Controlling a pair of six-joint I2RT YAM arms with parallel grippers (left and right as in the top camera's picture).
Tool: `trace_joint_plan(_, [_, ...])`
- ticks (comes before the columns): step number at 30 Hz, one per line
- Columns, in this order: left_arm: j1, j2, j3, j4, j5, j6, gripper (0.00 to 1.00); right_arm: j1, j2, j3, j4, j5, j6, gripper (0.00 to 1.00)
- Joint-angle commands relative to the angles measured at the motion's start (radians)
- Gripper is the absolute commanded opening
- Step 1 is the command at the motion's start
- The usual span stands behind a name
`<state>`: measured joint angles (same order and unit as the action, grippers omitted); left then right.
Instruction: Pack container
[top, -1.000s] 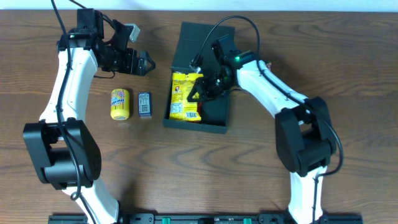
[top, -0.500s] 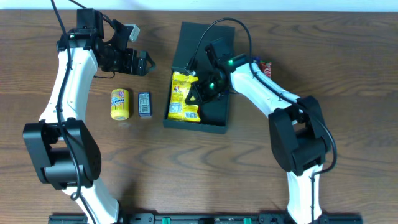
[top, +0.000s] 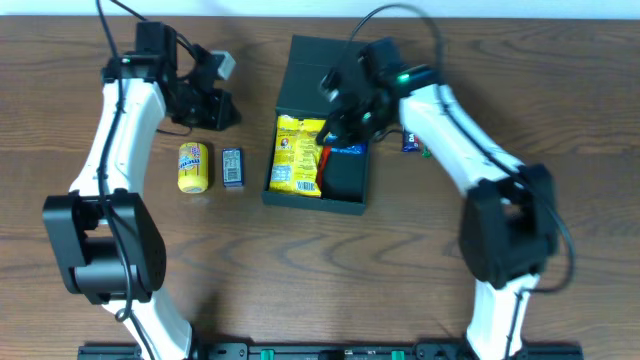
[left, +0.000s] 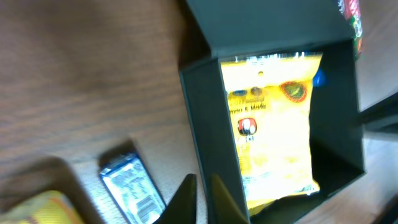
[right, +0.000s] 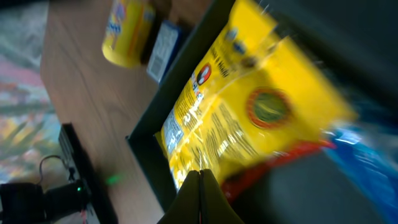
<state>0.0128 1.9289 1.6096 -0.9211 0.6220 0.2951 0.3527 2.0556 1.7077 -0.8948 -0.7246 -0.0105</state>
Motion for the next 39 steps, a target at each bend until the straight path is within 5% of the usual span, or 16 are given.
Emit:
trace_joint_plan(1, [-0.029,0.014,-0.094,0.018,-0.005,-0.038,0.06,-0.058,-0.089,0.029,-0.032,0.095,-0.039,0.01])
trace_joint_plan(14, [-0.067,0.014,-0.275,0.145,-0.028,-0.240,0.06,-0.181,-0.086,-0.162,-0.057,0.289,0.092,0.01])
trace_joint_plan(27, [-0.177,0.014,-0.283,0.132,-0.050,-0.281,0.06,-0.135,-0.008,-0.272,0.172,0.253,0.187,0.01])
trace_joint_plan(39, [-0.175,0.012,-0.283,0.118,-0.083,-0.281,0.06,-0.151,-0.001,-0.240,0.180,0.257,0.190,0.01])
